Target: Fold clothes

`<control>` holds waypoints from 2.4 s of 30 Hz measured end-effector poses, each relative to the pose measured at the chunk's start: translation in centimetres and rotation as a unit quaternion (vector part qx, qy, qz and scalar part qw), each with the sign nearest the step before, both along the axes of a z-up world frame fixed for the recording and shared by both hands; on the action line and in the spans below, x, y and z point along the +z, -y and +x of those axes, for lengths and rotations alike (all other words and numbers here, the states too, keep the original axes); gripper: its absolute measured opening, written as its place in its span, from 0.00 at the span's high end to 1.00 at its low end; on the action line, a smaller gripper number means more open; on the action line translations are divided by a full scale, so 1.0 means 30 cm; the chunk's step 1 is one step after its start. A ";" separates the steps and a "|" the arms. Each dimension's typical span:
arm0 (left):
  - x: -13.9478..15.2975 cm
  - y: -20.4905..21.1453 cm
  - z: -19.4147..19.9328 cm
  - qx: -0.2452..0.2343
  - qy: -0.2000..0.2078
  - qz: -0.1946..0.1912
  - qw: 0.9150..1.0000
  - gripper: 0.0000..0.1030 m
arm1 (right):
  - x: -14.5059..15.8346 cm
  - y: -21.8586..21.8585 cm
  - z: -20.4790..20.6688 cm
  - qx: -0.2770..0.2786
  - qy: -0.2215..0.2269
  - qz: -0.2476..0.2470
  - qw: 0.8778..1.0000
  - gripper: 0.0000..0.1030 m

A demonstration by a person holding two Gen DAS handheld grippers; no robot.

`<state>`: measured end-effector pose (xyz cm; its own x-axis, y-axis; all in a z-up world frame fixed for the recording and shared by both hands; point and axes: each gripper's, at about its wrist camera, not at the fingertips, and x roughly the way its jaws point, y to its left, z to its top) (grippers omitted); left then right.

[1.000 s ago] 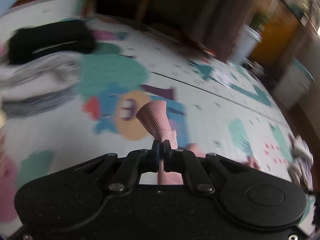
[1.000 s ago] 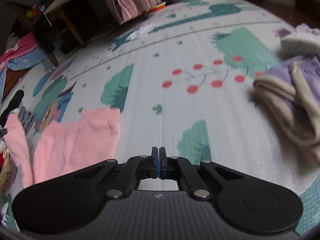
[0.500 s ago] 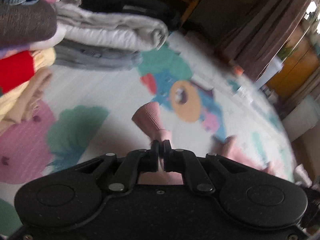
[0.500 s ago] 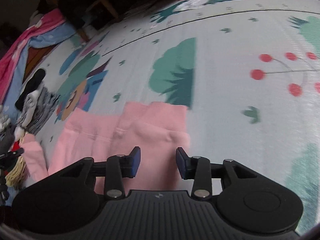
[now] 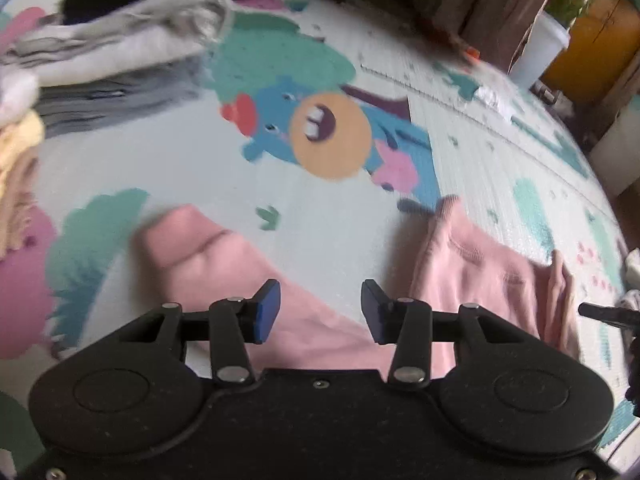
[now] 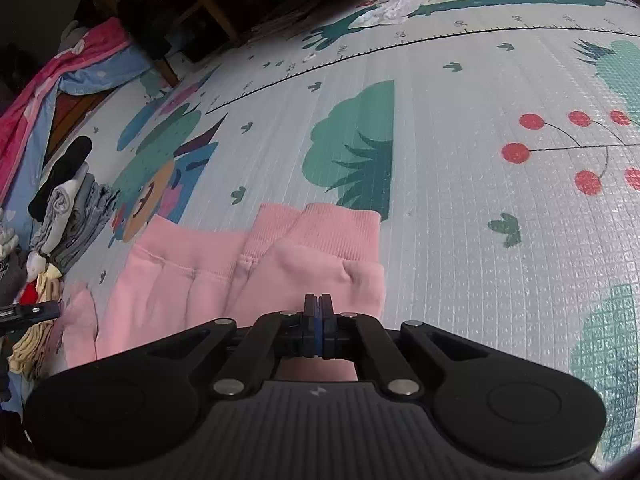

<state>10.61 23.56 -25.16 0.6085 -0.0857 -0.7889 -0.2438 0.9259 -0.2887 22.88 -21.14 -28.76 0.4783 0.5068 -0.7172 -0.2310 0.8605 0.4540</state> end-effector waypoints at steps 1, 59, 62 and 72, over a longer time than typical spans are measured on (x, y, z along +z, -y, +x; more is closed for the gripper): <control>-0.006 0.010 0.010 -0.005 -0.001 -0.008 1.000 0.58 | 0.001 -0.005 0.003 -0.002 0.005 -0.006 1.000 0.92; -0.043 -0.147 0.116 0.076 -0.078 0.019 0.994 0.55 | 0.129 0.420 -0.555 -0.205 -0.001 -0.163 0.965 0.84; -0.098 -0.147 0.164 0.090 -0.110 0.045 0.989 0.55 | 0.125 0.354 -0.535 -0.144 0.005 -0.137 0.980 0.82; -0.109 -0.184 0.152 0.073 -0.098 0.064 0.990 0.97 | 0.062 0.216 -0.518 -0.032 -0.038 -0.069 0.996 0.72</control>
<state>15.17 29.07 -28.44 0.4418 0.1008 -0.8914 -0.4168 0.9030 -0.1045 7.34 -27.62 -26.90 0.4472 0.3714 -0.8137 -0.1437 0.9277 0.3445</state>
